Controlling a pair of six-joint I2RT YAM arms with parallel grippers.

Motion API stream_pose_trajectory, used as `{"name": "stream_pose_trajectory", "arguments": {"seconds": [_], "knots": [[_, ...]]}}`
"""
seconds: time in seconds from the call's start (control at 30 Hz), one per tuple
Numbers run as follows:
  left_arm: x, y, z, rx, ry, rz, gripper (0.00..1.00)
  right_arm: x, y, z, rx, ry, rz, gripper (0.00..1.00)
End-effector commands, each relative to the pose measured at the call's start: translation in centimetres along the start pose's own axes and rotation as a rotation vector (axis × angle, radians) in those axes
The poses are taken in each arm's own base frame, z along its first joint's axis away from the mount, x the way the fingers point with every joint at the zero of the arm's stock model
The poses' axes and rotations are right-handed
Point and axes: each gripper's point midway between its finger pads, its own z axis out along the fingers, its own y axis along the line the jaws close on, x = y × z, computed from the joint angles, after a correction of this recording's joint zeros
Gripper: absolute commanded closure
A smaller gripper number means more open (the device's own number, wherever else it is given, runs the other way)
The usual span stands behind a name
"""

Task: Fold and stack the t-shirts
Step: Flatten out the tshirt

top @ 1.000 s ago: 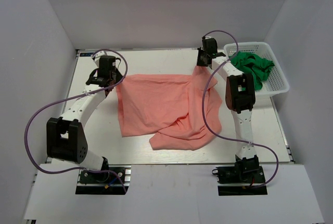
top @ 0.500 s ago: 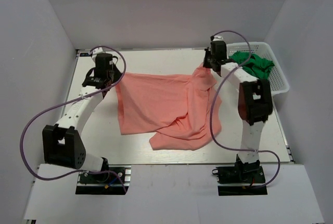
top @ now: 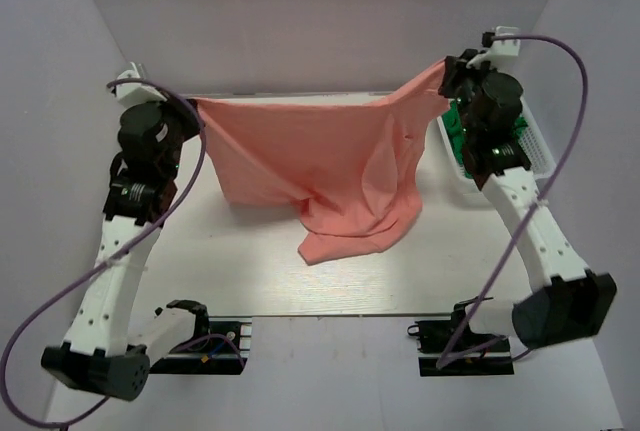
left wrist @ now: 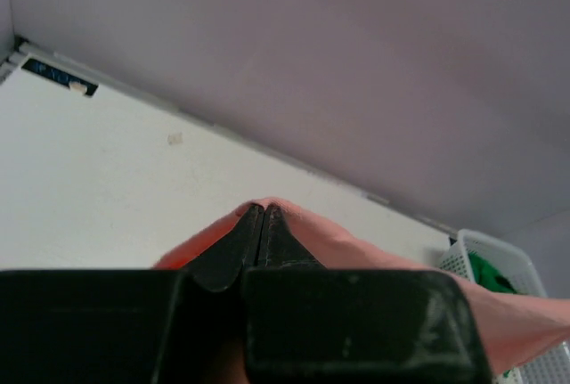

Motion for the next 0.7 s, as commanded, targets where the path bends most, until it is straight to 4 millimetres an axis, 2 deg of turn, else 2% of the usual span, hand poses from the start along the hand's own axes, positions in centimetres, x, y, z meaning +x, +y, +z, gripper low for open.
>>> {"name": "stream_pose_trajectory", "arguments": {"seconds": [0.0,0.13,0.27,0.3,0.37,0.5,0.57,0.6,0.63,0.67], "knots": [[-5.4,-0.9,-3.6,0.035,-0.141,0.007,1.00,-6.7,-1.3,-3.8,0.042,-0.182,-0.053,1.00],[-8.1,-2.8,-5.9,0.124,-0.193,0.028,1.00,-11.7,-1.2,-8.2,0.015,-0.285,-0.068,1.00],[-10.9,-4.3,-9.4,0.216,-0.272,-0.002,1.00,-15.2,-0.3,-11.7,-0.043,-0.347,-0.117,1.00],[-11.3,-4.6,-10.0,0.239,-0.286,-0.005,1.00,-16.5,-0.2,-13.2,-0.054,-0.378,-0.123,1.00],[-12.5,-5.5,-11.7,0.287,-0.311,0.003,1.00,-18.3,0.1,-14.6,-0.079,-0.412,-0.150,1.00],[-13.5,-6.0,-14.8,0.338,-0.323,0.014,1.00,-23.0,0.8,-18.8,-0.124,-0.507,-0.191,1.00],[-14.2,-6.4,-16.1,0.373,-0.342,0.014,1.00,-24.5,1.1,-20.3,-0.138,-0.537,-0.203,1.00],[-14.5,-6.6,-16.9,0.390,-0.350,0.025,1.00,-25.6,1.2,-21.8,-0.153,-0.567,-0.206,1.00],[-15.3,-6.7,-18.4,0.404,-0.377,0.020,1.00,-26.2,1.5,-22.5,-0.170,-0.581,-0.215,1.00],[-15.5,-6.6,-18.9,0.407,-0.389,0.027,1.00,-27.4,1.5,-24.3,-0.176,-0.614,-0.214,1.00]]}}
